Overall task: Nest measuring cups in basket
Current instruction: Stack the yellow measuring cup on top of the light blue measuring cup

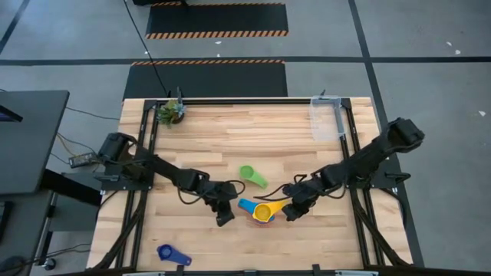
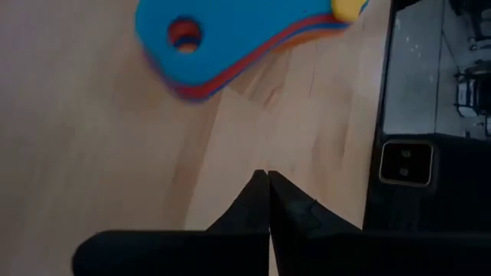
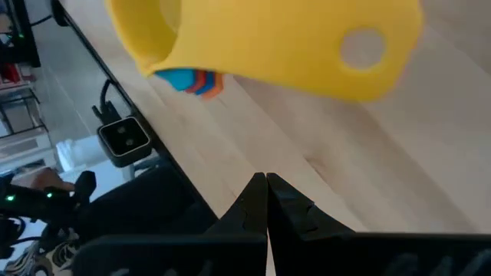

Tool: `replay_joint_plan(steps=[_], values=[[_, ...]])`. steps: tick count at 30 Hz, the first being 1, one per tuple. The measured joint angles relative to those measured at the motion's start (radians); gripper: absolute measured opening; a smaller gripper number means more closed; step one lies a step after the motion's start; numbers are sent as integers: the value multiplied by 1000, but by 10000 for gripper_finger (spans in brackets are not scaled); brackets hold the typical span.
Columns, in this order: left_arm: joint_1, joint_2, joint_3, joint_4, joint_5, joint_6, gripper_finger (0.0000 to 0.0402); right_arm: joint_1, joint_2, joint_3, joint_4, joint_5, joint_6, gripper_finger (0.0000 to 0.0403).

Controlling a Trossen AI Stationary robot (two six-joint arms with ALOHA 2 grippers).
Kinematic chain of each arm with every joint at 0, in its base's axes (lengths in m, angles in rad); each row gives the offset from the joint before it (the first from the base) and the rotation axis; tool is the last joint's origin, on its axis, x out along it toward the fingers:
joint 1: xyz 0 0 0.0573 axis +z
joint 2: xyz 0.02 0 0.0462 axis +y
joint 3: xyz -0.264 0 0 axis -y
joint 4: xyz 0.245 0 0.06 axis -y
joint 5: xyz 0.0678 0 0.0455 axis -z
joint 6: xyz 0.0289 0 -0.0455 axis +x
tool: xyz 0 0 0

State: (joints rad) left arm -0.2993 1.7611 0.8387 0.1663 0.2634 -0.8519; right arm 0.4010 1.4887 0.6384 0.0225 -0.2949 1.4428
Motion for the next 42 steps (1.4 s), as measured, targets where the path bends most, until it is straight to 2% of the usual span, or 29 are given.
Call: replay_joint_plan(steps=[6, 16, 34, 42], values=[[12, 30, 19, -7, 12, 55, 2, -32, 77, 0, 118, -57, -60, 1], [76, 51, 19, 6, 9, 102, 2, -119, 81, 0, 88, -90, -151, 1], [183, 60, 18, 26, 3, 198, 2, -302, 81, 0, 79, -227, -368, 1], [233, 60, 18, 81, 4, 228, 2, -366, 81, 0, 80, -255, -442, 1]])
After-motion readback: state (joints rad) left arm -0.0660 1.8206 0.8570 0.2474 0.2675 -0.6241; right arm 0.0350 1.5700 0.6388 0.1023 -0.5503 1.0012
